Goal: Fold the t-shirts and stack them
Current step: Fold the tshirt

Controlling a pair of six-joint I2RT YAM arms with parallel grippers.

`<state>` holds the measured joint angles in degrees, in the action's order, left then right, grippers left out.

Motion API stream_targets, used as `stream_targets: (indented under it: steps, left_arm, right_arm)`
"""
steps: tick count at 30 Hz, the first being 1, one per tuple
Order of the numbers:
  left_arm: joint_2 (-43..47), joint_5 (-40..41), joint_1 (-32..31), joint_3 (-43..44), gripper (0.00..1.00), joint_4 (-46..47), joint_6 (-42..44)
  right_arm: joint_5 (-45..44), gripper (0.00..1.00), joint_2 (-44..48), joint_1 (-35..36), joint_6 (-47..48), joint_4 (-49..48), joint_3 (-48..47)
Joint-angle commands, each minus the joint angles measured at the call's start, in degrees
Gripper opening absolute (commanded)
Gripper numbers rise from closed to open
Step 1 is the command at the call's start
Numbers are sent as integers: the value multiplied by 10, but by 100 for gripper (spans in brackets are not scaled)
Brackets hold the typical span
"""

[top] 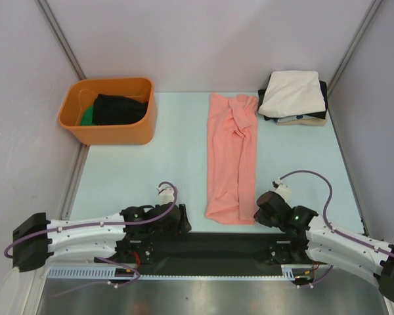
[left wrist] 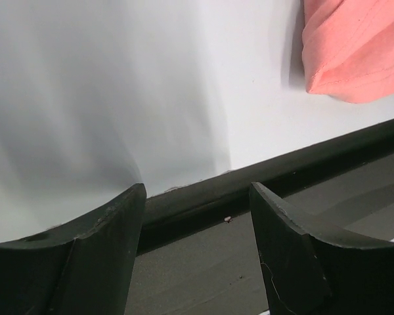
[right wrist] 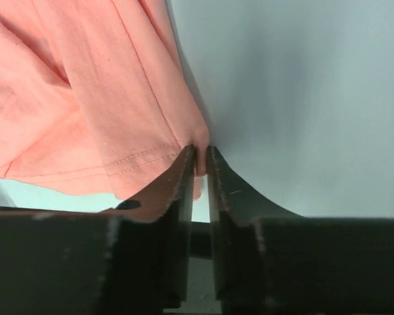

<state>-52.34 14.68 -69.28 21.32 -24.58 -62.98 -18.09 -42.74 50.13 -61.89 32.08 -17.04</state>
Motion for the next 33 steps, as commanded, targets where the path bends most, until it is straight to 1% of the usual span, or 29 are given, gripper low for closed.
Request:
stream_targets:
  steps: [1,2,6,9,10,12,13,14,15,16,17,18,19,20,21,23,26,27,28,30,31,33]
  left_arm:
    - [-2,11,-2,-6,70,15,-7]
    - [-2,10,-3,-8,70,16,-7]
    - [0,10,-2,-15,70,19,-9]
    - [4,9,-3,-22,70,25,-11]
    - [5,9,-2,-22,70,30,-13]
    - [1,8,-3,-25,70,37,-13]
    - [-1,9,-3,-24,70,43,-14]
    - [-3,9,-3,-24,70,47,-12]
    - [-11,8,-3,-24,70,54,-13]
    - [-14,8,-3,-23,70,58,-10]
    - [-18,6,-3,-20,70,62,-8]
    - [-27,5,-3,-17,70,68,-7]
    - [-30,4,-3,-14,70,72,-5]
    - [-35,4,-3,-11,70,75,-3]
    - [-39,3,-2,-8,70,81,-2]
    - [-49,2,-3,-1,70,88,3]
    - [-58,2,-3,9,70,95,8]
    - [-60,4,-2,10,70,101,8]
    - [-59,4,-3,10,71,105,8]
    - [-61,8,-2,9,72,121,9]
    - [-62,10,-2,9,74,127,9]
    - [-65,16,-1,12,75,145,8]
  right_arm:
    - [-7,16,-5,5,-7,-3,1]
    - [-10,11,-7,5,-4,-1,-6]
    - [-25,0,-16,17,-2,12,-31]
    - [-56,0,-39,45,0,39,-77]
    - [-64,0,-51,53,2,43,-107]
    - [-90,0,-98,76,5,47,-135]
    - [-98,0,-116,101,6,47,-152]
    - [-113,0,-137,114,7,46,-181]
    - [-119,0,-185,139,8,43,-198]
    - [-131,0,-208,154,9,41,-227]
    - [-135,1,-253,167,12,31,-243]
    - [-137,3,-273,179,16,26,-255]
    - [-139,6,-294,203,32,11,-281]
    - [-138,22,-309,212,41,5,-291]
    - [-140,42,-333,224,49,1,-301]
    - [-160,81,-343,248,54,10,-319]
    - [-180,88,-319,256,30,26,-307]
    - [-184,89,-302,255,21,27,-281]
    - [-188,89,-259,255,11,26,-264]
    - [-193,89,-211,251,-32,34,-210]
    - [-194,88,-162,248,-45,46,-190]
    - [-192,83,-116,233,-94,68,-158]
